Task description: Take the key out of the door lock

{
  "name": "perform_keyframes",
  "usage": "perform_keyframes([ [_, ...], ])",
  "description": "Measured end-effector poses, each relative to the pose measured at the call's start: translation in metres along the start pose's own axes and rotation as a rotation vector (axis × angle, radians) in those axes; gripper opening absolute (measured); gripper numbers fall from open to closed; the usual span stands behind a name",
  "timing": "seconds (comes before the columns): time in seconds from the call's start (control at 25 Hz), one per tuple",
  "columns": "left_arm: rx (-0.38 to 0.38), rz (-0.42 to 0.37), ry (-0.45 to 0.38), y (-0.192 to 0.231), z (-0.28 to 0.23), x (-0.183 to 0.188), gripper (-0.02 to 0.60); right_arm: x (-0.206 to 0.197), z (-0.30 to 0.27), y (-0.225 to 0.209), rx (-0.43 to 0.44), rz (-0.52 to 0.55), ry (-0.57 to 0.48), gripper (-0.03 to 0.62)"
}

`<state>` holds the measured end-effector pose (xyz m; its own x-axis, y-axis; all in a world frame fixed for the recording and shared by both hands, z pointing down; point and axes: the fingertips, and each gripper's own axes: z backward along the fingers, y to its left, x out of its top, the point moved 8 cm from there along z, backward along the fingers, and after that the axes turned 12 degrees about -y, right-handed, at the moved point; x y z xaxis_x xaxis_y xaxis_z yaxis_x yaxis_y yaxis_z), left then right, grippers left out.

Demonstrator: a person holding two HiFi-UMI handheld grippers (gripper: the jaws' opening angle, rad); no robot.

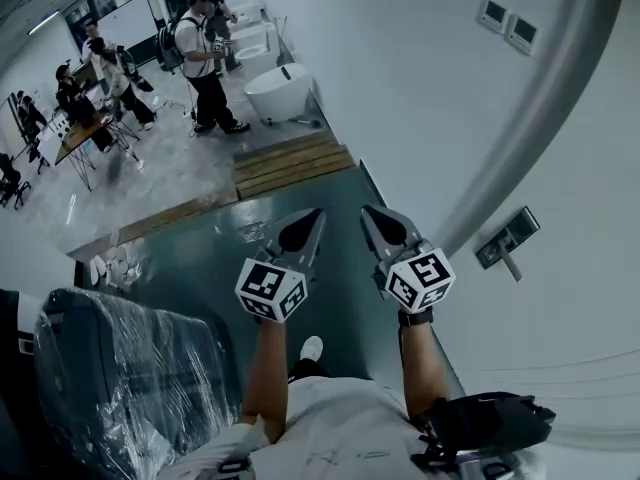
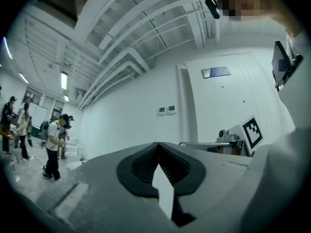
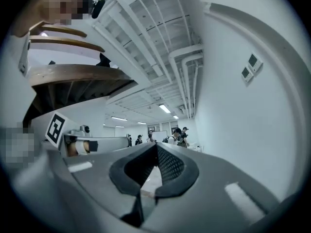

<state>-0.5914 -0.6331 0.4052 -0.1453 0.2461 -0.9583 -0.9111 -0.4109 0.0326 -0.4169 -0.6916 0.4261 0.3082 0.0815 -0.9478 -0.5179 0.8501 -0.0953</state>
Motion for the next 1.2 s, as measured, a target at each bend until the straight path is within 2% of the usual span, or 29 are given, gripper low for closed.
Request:
perform_keyframes([
  [0.2,-0.182,0.02,0.016,0.04,-0.067,-0.017,0.006,0.0,-0.024,-0.025,-0.178,0.079,-0.018,0.005],
  [0.32,-0.287,0.047,0.033,0.044,-0.101,-0.036,0.006,0.002,-0.011,-0.042,-0.342,0.149,0.011,0.005],
  [0.48,-0.467,0.128,0.043,0.006,-0.155,-0.065,0.005,0.019,0.043,-0.07,-0.639,0.252,0.064,0.005],
  [0.6,-0.572,0.171,0.062,-0.038,-0.191,-0.084,0.005,0.035,0.089,-0.093,-0.802,0.292,0.067,0.005],
  [0.92,-0.777,0.208,0.057,-0.137,-0.253,-0.099,0.005,0.069,0.167,-0.116,-1.006,0.379,0.018,0.005],
  [1.04,-0.812,0.19,0.059,-0.184,-0.281,-0.102,0.005,0.088,0.205,-0.137,-1.051,0.391,0.002,0.005],
  [1.2,-0.814,0.197,0.055,-0.228,-0.309,-0.109,0.006,0.097,0.248,-0.169,-1.085,0.357,-0.017,0.005],
])
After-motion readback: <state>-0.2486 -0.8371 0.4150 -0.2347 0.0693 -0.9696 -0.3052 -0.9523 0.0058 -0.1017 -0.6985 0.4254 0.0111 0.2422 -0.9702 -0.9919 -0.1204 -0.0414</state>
